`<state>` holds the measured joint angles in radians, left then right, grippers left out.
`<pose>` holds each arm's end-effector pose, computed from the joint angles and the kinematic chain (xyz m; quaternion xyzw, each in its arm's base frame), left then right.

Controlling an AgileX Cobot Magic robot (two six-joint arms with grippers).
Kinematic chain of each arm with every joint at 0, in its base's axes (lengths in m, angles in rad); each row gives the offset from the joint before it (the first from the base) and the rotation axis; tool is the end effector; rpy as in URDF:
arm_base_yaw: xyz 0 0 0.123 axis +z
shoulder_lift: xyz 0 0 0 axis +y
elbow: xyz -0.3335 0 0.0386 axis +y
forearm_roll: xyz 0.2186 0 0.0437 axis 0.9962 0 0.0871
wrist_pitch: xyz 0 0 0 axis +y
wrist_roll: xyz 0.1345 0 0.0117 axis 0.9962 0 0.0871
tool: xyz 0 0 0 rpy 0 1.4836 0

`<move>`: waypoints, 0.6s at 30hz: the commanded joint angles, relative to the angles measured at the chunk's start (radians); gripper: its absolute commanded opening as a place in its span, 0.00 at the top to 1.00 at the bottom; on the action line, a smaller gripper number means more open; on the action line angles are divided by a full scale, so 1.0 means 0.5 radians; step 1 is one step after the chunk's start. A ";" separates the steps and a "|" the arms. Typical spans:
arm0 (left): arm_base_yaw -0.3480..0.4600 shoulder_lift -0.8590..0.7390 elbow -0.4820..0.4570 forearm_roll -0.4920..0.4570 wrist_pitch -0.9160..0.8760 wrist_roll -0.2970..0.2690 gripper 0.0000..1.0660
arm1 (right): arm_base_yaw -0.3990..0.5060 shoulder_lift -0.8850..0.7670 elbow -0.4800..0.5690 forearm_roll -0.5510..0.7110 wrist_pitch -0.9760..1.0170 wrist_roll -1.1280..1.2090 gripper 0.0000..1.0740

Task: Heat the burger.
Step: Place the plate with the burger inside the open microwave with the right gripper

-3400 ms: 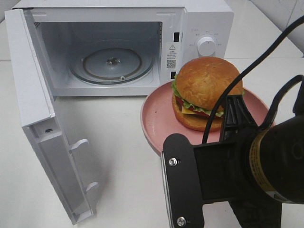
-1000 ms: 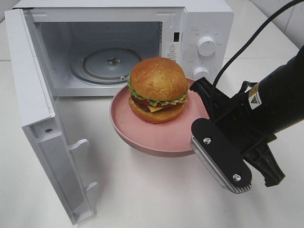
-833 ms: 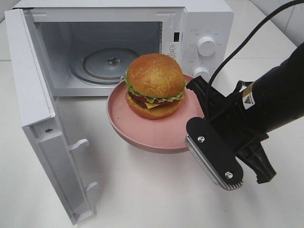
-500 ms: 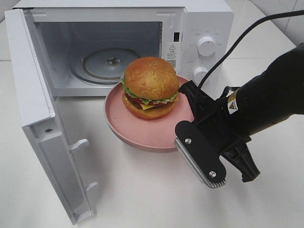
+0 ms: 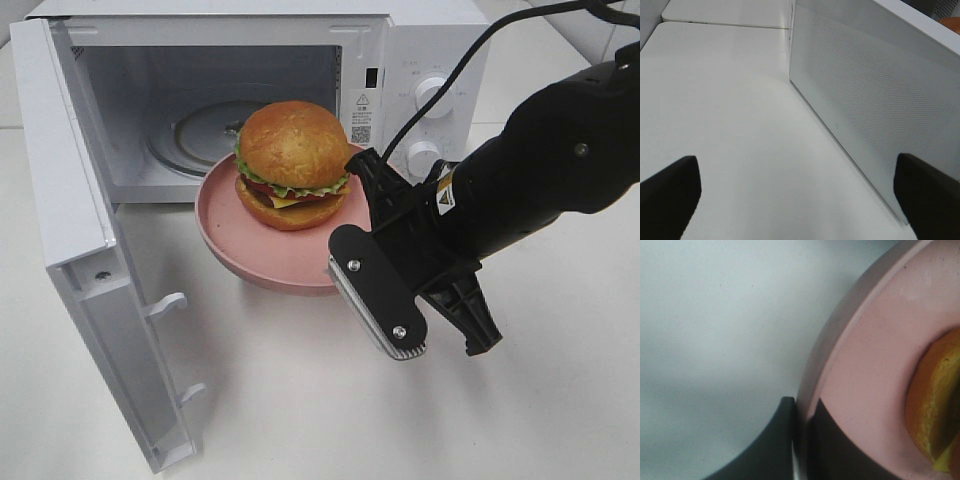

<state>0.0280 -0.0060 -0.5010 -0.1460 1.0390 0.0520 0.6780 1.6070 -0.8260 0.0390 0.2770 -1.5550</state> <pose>-0.0422 -0.0181 0.2468 0.0124 0.8433 -0.0516 0.5348 0.2428 0.1974 0.2206 -0.8511 0.4338 -0.1158 0.2720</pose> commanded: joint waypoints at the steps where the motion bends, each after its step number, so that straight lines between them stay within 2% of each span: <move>1: -0.006 -0.038 0.006 -0.002 -0.006 -0.002 0.04 | 0.020 -0.016 -0.032 -0.002 -0.122 0.004 1.00; 9: -0.006 -0.038 0.006 -0.002 -0.006 -0.002 0.04 | 0.070 0.076 -0.102 -0.002 -0.114 0.064 1.00; 18: -0.006 -0.038 0.006 -0.002 -0.006 -0.002 0.04 | 0.094 0.234 -0.288 -0.002 -0.110 0.200 1.00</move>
<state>0.0280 -0.0060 -0.5010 -0.1460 1.0390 0.0520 0.7250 1.7180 -0.9350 0.0380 0.2770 -1.4710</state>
